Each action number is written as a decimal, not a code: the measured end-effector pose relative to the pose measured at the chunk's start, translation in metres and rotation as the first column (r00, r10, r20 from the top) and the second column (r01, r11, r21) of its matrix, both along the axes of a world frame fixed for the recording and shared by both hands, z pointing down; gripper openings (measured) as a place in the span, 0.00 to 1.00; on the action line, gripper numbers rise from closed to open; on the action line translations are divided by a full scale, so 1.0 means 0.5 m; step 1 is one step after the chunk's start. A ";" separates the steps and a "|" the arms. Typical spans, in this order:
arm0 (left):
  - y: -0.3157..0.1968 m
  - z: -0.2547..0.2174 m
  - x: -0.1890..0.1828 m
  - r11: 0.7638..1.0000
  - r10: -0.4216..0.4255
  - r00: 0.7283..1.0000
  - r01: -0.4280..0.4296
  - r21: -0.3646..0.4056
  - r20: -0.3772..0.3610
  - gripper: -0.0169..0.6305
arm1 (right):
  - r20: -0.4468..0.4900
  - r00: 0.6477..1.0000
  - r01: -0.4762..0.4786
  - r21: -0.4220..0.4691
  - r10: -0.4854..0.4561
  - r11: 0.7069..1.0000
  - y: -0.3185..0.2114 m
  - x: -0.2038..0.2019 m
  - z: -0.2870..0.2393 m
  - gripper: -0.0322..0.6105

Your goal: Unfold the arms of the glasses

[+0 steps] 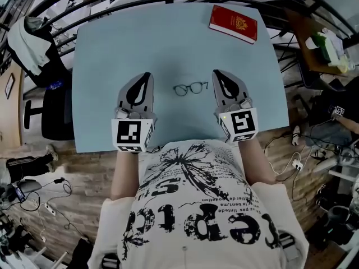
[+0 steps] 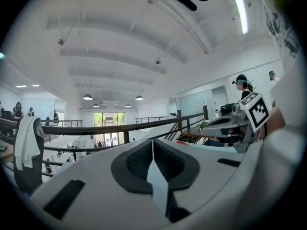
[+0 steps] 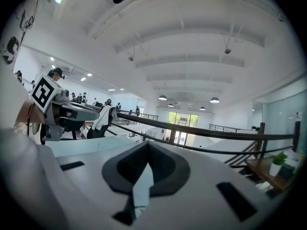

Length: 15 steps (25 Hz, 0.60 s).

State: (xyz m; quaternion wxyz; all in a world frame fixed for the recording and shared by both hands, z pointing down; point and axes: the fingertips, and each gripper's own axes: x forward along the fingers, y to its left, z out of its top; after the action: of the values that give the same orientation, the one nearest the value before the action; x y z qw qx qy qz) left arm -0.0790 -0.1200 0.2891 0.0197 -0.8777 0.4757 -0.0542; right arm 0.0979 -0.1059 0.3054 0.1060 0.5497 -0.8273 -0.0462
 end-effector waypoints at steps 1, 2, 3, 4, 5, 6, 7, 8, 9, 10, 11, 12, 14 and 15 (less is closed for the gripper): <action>-0.001 -0.001 0.002 1.000 0.000 1.000 0.000 0.002 0.000 0.06 | 0.002 1.000 -0.001 -0.002 0.001 1.000 -0.002 0.003 0.001 0.06; -0.002 -0.004 0.003 1.000 -0.001 1.000 0.001 0.006 -0.002 0.06 | 0.002 1.000 -0.001 -0.003 0.001 1.000 -0.004 0.004 0.000 0.06; -0.004 -0.006 0.004 1.000 -0.003 1.000 0.003 0.012 -0.004 0.06 | 0.001 1.000 -0.001 -0.002 0.001 1.000 -0.006 0.005 0.000 0.06; -0.006 -0.009 0.004 1.000 -0.007 1.000 0.007 0.017 -0.009 0.06 | -0.003 1.000 0.000 0.000 0.000 1.000 -0.008 0.005 0.000 0.06; -0.009 -0.012 0.004 1.000 -0.013 1.000 0.013 0.021 -0.012 0.06 | -0.006 1.000 0.001 0.003 -0.001 1.000 -0.010 0.005 0.000 0.06; -0.013 -0.014 0.004 1.000 -0.020 1.000 0.020 0.023 -0.014 0.06 | -0.008 1.000 0.002 0.005 -0.002 1.000 -0.012 0.004 0.000 0.06; -0.016 -0.015 0.004 0.999 -0.025 1.000 0.026 0.023 -0.015 0.06 | -0.009 1.000 0.003 0.005 -0.003 1.000 -0.014 0.004 0.001 0.06; -0.019 -0.015 0.004 0.999 -0.028 0.999 0.029 0.023 -0.015 0.06 | -0.009 1.000 0.005 0.006 -0.005 1.000 -0.015 0.004 0.001 0.06; -0.022 -0.016 0.005 0.999 -0.029 0.999 0.030 0.023 -0.015 0.06 | -0.008 1.000 0.008 0.007 -0.008 1.000 -0.016 0.004 0.001 0.06; -0.023 -0.016 0.005 0.999 -0.030 0.999 0.031 0.024 -0.015 0.06 | -0.007 1.000 0.013 0.007 -0.013 1.000 -0.016 0.003 0.001 0.06; -0.024 -0.015 0.005 0.999 -0.032 0.999 0.033 0.024 -0.014 0.06 | -0.006 1.000 0.018 0.006 -0.018 1.000 -0.017 0.002 0.001 0.06; -0.024 -0.014 0.005 0.999 -0.034 0.999 0.035 0.023 -0.013 0.06 | -0.006 1.000 0.023 0.006 -0.023 1.000 -0.017 0.001 0.002 0.06; -0.027 -0.010 0.007 0.999 -0.036 0.999 0.036 0.020 -0.011 0.06 | -0.007 1.000 0.030 0.005 -0.030 1.000 -0.017 0.001 0.003 0.06; -0.029 -0.009 0.009 0.999 -0.034 0.999 0.034 0.018 -0.010 0.06 | -0.009 0.999 0.033 0.005 -0.033 0.999 -0.018 0.001 0.002 0.06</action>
State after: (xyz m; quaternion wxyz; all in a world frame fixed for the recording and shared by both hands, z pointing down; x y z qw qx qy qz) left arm -0.0746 -0.1343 0.2848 0.0243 -0.8695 0.4912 -0.0458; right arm 0.0986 -0.1151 0.3066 0.1072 0.5363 -0.8356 -0.0525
